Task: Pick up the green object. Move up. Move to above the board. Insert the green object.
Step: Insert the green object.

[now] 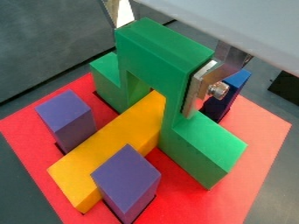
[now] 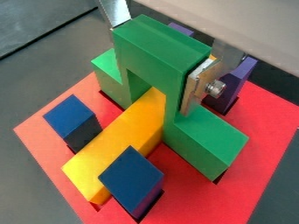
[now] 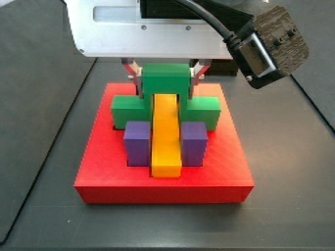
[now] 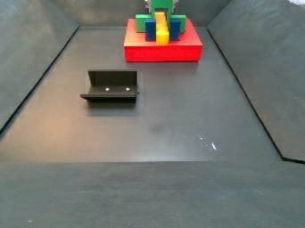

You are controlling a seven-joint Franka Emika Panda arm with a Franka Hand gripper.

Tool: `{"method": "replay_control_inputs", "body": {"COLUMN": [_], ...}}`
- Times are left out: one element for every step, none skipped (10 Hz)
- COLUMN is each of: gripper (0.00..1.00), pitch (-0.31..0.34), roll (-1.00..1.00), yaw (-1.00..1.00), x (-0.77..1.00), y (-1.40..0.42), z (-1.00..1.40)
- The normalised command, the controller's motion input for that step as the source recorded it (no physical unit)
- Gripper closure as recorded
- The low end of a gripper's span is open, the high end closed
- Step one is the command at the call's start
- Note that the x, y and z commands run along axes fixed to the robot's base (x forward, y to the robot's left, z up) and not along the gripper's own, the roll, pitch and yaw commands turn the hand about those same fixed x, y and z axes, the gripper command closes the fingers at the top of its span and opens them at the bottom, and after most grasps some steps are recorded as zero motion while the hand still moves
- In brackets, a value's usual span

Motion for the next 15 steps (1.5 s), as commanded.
{"method": "replay_control_inputs", "body": {"gripper": [1.0,1.0,1.0,1.0,1.0,1.0,1.0,1.0,1.0,1.0,1.0,1.0,1.0,1.0,1.0], "pitch": [-0.043,-0.036,-0.03,-0.014,-0.02,-0.024,-0.009,-0.027,-0.066,-0.067,-0.059,-0.06,-0.076,-0.077,-0.057], "roll": [-0.07,-0.04,-0.04,-0.04,-0.03,-0.05,-0.07,-0.12,-0.16,-0.14,-0.11,-0.06,-0.03,0.0,0.0], "yaw": [0.14,0.21,0.23,0.19,0.08,0.0,-0.08,-0.15,-0.15,-0.05,-0.05,-0.01,0.0,0.0,0.0], "x": [-0.06,0.0,0.0,0.01,0.0,0.0,0.0,0.0,0.0,0.0,0.02,0.0,0.0,0.0,0.0], "y": [0.0,0.0,0.0,0.0,0.0,0.0,0.0,0.03,0.05,0.05,0.1,0.13,0.1,0.06,0.0], "z": [0.0,0.0,0.0,0.0,-0.08,-0.08,-0.03,0.0,0.0,0.0,-0.13,-0.27,-0.32,-0.45,-0.57]}}
